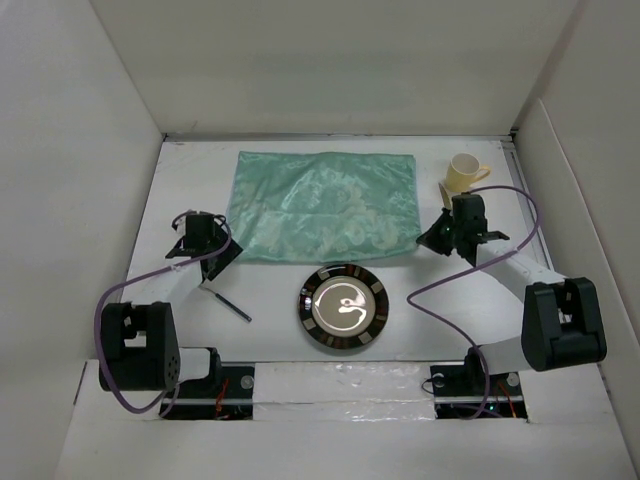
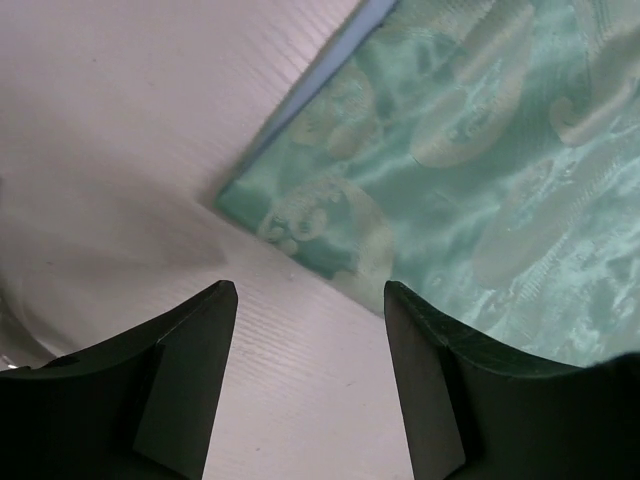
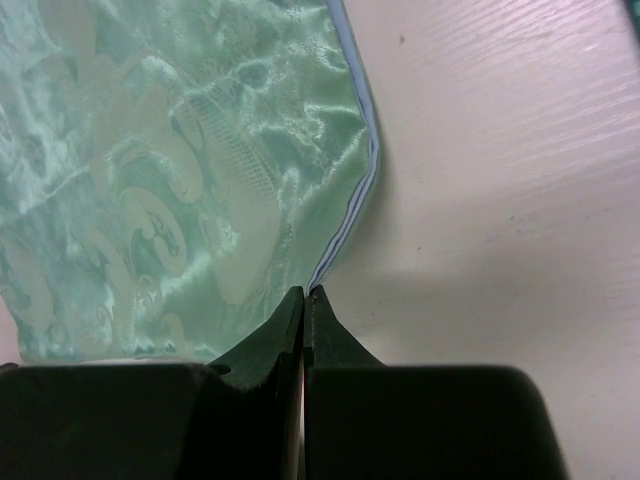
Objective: Set the dinner table for one person
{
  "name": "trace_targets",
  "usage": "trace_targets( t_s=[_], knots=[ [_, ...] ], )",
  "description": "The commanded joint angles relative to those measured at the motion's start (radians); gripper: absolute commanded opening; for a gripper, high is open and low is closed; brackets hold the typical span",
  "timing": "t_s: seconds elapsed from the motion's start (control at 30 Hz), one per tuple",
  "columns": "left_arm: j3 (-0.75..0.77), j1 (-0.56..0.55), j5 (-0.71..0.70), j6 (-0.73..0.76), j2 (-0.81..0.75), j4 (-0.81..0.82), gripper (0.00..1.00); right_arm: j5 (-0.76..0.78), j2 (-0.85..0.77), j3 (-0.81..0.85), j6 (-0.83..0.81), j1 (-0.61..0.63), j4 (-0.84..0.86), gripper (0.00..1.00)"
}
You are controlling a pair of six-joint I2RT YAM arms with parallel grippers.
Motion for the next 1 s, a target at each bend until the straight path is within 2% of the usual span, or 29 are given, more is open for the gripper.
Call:
trace_targets(
  t_s=[0.0,0.13,0.23,0.33,0.37,0.43,0.57,0.97],
  knots=[
    [-0.023,0.001,-0.079,-0.011,-0.031,-0.007,0.57,0.019,0.009,0.013,-0.048,-0.031,0.008,0.0],
    [-0.015,0.001,-0.076,-0.011,0.016,-0.002,0.57,0.011,0.044,0.012,-0.085,-0.063,0.004,0.0],
    [0.0,0.001,-0.065,-0.017,0.063,0.005,0.51,0.014,0.052,0.007,-0.084,-0.074,-0.004,0.0],
    [0.011,0.001,-0.051,-0.016,0.099,0.028,0.36,0.007,0.051,-0.01,-0.079,-0.074,-0.004,0.0],
    [0.014,0.001,-0.051,-0.016,0.11,0.028,0.15,0.01,0.047,-0.013,-0.079,-0.074,-0.004,0.0],
    [0.026,0.001,-0.044,-0.014,0.135,0.025,0.01,0.016,0.044,-0.016,-0.081,-0.083,-0.016,0.0],
    [0.037,0.001,-0.039,0.004,0.142,0.013,0.0,0.027,0.058,0.003,-0.084,-0.092,-0.07,0.0],
    [-0.043,0.001,0.058,0.026,0.024,-0.027,0.0,0.088,-0.061,-0.071,-0.107,-0.149,-0.148,0.0]
  ],
)
